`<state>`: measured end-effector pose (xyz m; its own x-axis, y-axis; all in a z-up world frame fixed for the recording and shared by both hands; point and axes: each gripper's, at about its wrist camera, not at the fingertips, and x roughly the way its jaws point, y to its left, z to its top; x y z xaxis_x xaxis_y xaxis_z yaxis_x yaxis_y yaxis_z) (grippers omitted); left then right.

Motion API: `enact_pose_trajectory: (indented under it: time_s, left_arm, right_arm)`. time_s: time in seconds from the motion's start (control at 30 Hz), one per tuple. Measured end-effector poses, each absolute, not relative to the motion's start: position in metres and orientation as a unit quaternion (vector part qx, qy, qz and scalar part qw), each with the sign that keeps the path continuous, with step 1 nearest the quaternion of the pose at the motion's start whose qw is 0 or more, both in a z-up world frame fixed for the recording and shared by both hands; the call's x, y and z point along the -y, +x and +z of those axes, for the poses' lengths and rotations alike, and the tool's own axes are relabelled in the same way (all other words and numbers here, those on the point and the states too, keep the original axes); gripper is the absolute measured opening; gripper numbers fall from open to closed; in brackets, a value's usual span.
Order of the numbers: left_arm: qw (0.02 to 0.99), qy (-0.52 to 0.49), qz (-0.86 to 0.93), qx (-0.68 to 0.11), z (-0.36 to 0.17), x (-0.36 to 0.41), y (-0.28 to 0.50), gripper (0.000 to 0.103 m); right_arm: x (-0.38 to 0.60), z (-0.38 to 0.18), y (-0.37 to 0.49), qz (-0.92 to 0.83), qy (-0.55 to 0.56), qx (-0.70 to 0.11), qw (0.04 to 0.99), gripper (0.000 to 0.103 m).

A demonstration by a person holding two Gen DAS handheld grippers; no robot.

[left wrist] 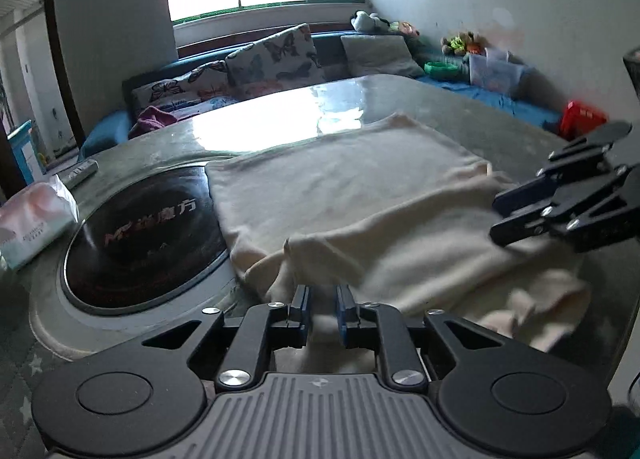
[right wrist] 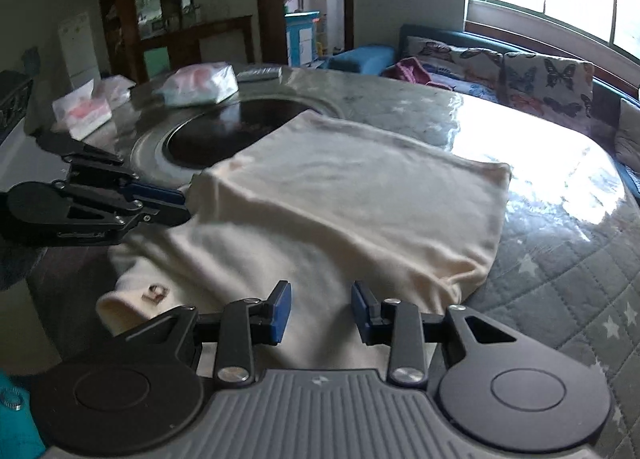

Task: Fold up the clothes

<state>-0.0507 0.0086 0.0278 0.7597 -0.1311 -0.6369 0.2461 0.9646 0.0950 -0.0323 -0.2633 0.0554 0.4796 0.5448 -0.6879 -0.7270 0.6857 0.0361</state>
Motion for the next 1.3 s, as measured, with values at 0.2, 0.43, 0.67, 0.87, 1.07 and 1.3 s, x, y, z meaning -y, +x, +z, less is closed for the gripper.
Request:
enact_pose_trajectory:
  time_s: [0.2, 0.43, 0.67, 0.87, 1.07, 1.3]
  left_arm:
    - [0.939, 0.088, -0.112, -0.312, 0.042, -0.003, -0.053, 0.017]
    - [0.929, 0.092, -0.13, -0.335, 0.027, 0.005, -0.041, 0.018]
    - [0.925, 0.127, -0.15, -0.325, 0.038, -0.001, -0.07, 0.025]
    - [0.908, 0.186, -0.199, -0.318, 0.036, 0.004, -0.106, 0.034]
    - [0.897, 0.237, -0.223, -0.299, 0.022, 0.023, -0.119, 0.04]
    - [0.9, 0.246, -0.234, -0.272, 0.013, 0.035, -0.114, 0.04]
  right_arm:
    - [0.271, 0.061, -0.041, 0.368, -0.137, -0.337, 0.856, 0.033]
    - [0.282, 0.054, -0.044, 0.351, -0.129, -0.354, 0.857, 0.033]
    - [0.288, 0.057, -0.054, 0.358, -0.148, -0.353, 0.852, 0.033]
    - [0.294, 0.061, -0.065, 0.361, -0.165, -0.357, 0.846, 0.033]
    - [0.297, 0.068, -0.081, 0.375, -0.201, -0.343, 0.838, 0.034]
    - [0.295, 0.066, -0.1, 0.395, -0.258, -0.32, 0.822, 0.05]
